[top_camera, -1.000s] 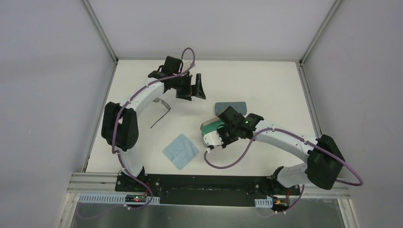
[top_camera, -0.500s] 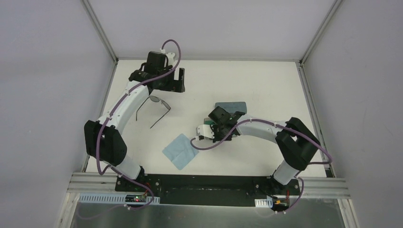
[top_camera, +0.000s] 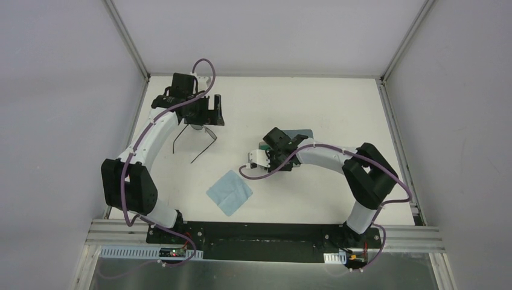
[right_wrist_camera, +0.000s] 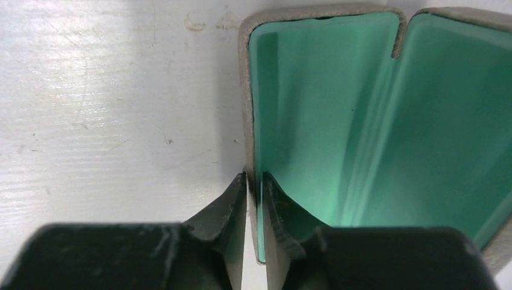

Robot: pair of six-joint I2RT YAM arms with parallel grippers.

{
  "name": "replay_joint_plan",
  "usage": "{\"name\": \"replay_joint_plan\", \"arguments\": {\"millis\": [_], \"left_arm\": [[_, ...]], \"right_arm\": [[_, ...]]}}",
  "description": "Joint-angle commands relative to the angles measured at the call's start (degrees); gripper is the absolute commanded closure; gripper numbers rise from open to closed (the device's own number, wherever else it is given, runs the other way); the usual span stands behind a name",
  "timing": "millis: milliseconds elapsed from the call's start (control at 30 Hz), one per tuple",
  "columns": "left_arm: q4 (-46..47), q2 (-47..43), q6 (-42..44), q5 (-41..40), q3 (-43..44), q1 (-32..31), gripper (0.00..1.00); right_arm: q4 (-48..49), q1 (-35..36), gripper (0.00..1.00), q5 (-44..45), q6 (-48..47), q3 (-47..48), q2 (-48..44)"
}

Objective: Organize the sunglasses
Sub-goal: Place the sunglasses case at the center of the board.

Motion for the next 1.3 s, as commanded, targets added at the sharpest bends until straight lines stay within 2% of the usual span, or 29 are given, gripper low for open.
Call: {"name": "replay_joint_plan", "arguments": {"millis": [0, 67, 167, 300, 500, 667, 833, 967, 1267], "left_arm": [[0.0, -2.9, 3.1, 2.0, -0.9, 0.3, 0.09], [-0.6, -2.5, 4.6, -0.3, -1.4, 0.3, 0.11], [-3.2, -2.5, 10.8, 1.0, -2.1, 0.2, 0.16], [-7.0, -3.5, 18.6, 5.5, -4.9, -1.7, 0.32], [-9.3, -5.6, 25.8, 6.3, -10.3, -11.7, 0.47], [-10.8, -3.4, 28.1, 9.1, -11.2, -13.1, 0.60], [-11.1, -0.4, 29.7, 10.2, -10.7, -14.5, 0.63], [-9.4, 0.6, 29.3, 9.4, -12.6, -16.4, 0.67], [-0.8, 3.2, 26.4, 2.0, -15.8, -21.3, 0.69]], "right_arm": [[-1.7, -0.1, 0.78, 3.0, 0.6, 5.3, -1.2], [-3.6, -0.2, 0.74, 4.6, 0.9, 8.0, -2.2], [-7.2, -0.5, 0.70, 4.5, 1.4, 11.5, -4.4], [-11.6, -0.5, 0.67, 2.9, 2.5, 14.4, -8.4], [-14.8, -0.8, 0.63, -0.6, 4.0, 9.5, -17.4], [-18.1, -3.3, 0.63, -5.1, 5.2, 5.8, -24.9], [-19.7, -5.9, 0.64, -8.2, 7.7, 3.9, -29.8], [-19.4, -10.8, 0.64, -10.3, 9.4, 2.7, -30.6], [-17.5, -17.4, 0.63, -14.2, 11.5, 2.4, -31.0]]}}
